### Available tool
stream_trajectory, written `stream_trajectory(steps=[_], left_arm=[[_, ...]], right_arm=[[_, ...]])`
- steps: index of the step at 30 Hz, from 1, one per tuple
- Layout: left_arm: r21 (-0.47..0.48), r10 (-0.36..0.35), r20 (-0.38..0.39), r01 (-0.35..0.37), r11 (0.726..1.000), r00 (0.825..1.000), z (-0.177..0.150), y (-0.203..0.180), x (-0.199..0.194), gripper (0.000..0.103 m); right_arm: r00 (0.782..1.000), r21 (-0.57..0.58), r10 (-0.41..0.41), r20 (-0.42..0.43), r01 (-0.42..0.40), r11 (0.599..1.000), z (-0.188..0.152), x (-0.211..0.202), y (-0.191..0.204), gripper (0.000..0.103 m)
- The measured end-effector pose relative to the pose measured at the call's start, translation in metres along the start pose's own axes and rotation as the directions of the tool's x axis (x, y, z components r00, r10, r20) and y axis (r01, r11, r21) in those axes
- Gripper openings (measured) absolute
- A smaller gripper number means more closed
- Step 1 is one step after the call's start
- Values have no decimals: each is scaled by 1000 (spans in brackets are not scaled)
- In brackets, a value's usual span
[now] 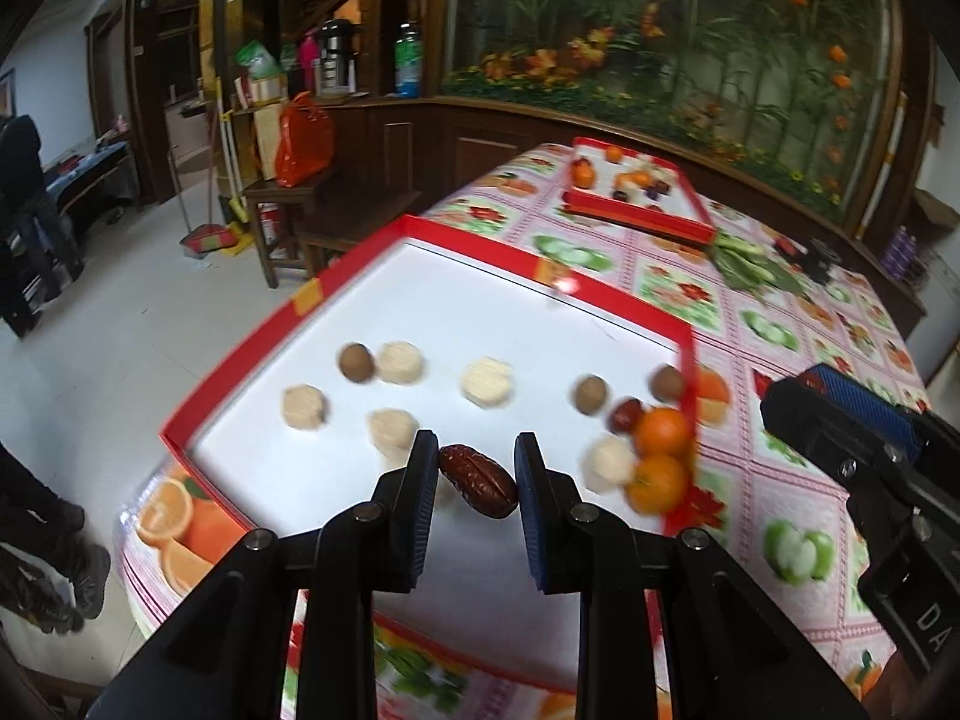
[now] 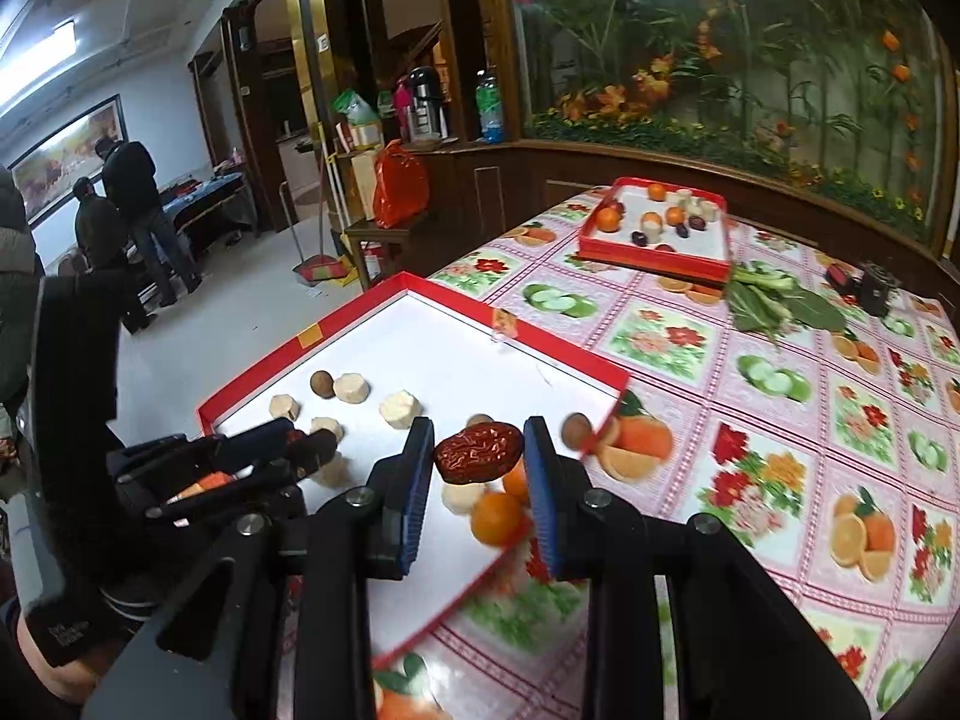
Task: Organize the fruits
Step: 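Carry both red dates over the white tray and lower them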
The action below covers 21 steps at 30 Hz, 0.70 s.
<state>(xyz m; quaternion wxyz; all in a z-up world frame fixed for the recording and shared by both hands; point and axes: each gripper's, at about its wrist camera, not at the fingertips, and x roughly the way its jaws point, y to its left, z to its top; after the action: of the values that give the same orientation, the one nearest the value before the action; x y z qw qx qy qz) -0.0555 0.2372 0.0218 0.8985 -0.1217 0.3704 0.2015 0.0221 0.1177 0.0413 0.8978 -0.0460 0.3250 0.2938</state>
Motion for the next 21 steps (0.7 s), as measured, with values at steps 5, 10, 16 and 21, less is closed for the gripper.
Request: stream_trajectory(steps=[5, 10, 16, 21], left_arm=[[-16, 34, -2, -34, 999, 999, 11, 13, 11, 25], [-22, 54, -7, -54, 998, 999, 16, 20, 19, 25], [-23, 73, -16, -73, 997, 997, 21, 25, 26, 25], [-25, 87, -22, -87, 996, 996, 28, 29, 33, 25]], right_arm=[[1000, -20, 18, -19, -18, 1000, 9, 21, 9, 32], [999, -27, 24, -34, -25, 999, 15, 35, 12, 32], [998, -23, 25, -54, -27, 999, 24, 53, 11, 32], [997, -12, 26, -76, -27, 1000, 28, 69, 9, 33]])
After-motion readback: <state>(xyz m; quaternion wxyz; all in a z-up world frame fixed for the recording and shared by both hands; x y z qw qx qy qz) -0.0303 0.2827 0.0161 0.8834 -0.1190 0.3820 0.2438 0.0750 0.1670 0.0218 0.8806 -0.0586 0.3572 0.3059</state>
